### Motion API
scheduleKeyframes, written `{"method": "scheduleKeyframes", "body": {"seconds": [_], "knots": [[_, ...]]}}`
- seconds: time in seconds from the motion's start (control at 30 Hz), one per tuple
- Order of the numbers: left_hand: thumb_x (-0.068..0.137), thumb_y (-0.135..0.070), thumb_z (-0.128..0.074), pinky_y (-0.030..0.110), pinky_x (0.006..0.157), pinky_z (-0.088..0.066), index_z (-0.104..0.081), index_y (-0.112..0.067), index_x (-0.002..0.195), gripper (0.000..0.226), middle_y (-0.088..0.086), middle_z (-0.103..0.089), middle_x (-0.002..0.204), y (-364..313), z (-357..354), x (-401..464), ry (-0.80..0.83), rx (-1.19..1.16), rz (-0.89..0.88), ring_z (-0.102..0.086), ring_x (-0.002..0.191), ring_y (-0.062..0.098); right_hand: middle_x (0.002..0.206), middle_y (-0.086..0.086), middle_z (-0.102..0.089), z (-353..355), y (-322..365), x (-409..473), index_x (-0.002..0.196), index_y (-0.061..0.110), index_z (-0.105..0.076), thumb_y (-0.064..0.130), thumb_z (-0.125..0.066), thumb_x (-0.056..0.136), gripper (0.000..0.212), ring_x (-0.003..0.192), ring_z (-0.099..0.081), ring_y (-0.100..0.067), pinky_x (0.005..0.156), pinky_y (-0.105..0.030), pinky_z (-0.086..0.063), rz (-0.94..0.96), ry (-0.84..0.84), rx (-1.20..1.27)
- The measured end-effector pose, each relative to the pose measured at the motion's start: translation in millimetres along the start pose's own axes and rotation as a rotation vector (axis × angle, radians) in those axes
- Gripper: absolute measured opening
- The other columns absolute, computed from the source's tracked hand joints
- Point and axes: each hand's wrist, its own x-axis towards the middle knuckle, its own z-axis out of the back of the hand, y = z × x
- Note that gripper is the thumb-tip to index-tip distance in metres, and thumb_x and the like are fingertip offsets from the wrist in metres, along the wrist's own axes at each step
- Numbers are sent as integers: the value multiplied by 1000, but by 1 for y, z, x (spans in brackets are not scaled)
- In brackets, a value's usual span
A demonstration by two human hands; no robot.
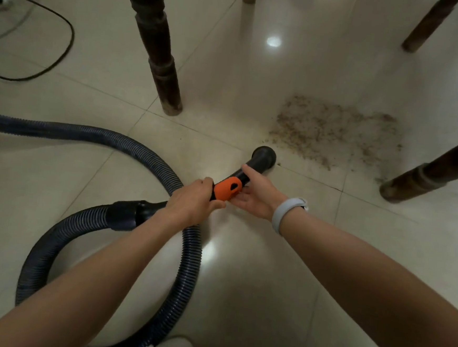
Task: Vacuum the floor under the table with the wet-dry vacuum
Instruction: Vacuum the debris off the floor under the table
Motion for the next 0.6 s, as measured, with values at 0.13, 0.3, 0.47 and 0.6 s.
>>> {"method": "scheduleKeyframes", "body": {"seconds": [0.13,0.3,0.47,0.6], "knots": [[88,-49,-56,31,68,-45,-46,-13,109,43,1,-53,95,-23,9,5,-32,-12,-64,-54,81,18,95,-12,-50,-2,6,2,117,4,-40,17,-46,99,23,82,-53,-25,72,-42,-48,81,-119,119],[90,-52,-50,26,59,-40,-47,-16,103,38,-2,-51,81,-42,26,4,105,107,-131,-50,69,14,87,-8,-45,32,43,-21,109,10,-39,12,-44,97,13,84,-51,-23,80,-42,-49,46,-275,75],[90,-60,-43,25,57,-36,-46,-20,103,43,-5,-47,75,-77,34,25,212,271,-170,-47,66,11,91,-9,-46,83,68,-31,110,11,-36,13,-42,98,13,95,-50,-26,87,-41,-48,25,-352,128],[92,-59,-39,28,60,-36,-47,-17,109,46,-4,-48,79,-122,19,35,245,319,-206,-49,72,16,104,-10,-50,127,73,-30,121,11,-41,15,-46,93,28,99,-54,-29,93,-46,-48,16,-463,150]]}}
